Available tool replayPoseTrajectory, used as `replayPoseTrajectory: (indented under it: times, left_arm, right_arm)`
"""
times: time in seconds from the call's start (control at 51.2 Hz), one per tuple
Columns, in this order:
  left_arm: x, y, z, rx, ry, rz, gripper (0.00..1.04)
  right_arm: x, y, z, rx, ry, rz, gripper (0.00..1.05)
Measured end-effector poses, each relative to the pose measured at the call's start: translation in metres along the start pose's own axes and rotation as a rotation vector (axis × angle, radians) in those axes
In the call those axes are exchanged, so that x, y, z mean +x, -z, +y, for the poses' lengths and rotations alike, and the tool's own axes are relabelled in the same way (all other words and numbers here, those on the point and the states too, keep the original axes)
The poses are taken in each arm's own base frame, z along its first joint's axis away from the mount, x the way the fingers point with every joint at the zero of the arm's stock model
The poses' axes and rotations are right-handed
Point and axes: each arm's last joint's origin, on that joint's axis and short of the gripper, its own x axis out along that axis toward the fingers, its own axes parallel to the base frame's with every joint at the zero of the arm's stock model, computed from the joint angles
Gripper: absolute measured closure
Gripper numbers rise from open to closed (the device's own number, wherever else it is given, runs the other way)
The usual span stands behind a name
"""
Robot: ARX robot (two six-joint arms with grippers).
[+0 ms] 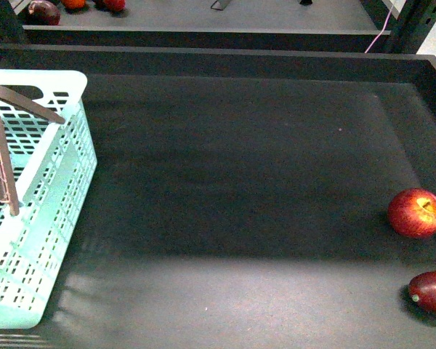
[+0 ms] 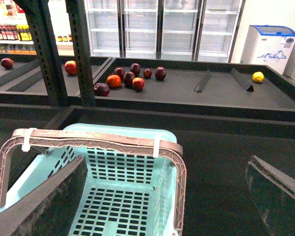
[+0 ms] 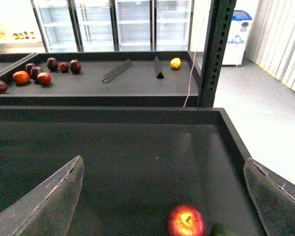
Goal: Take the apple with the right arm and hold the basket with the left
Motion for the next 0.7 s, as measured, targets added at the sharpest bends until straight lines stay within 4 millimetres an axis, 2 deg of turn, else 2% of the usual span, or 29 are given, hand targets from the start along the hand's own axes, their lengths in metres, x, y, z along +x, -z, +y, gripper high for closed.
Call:
replayPoseTrajectory:
  times: [0.644,0.703]
  left_arm:
    - [0.0,0.0,0.0,0.0,0.0,0.0,0.07]
    - [0.0001,0.001,-0.0006,-0.086,0.059,0.111,0.07]
  right_arm:
    - [0.0,0.0,0.0,0.0,0.0,0.0,0.09]
    - [0.0,0.0,0.0,0.0,0.0,0.0,0.09]
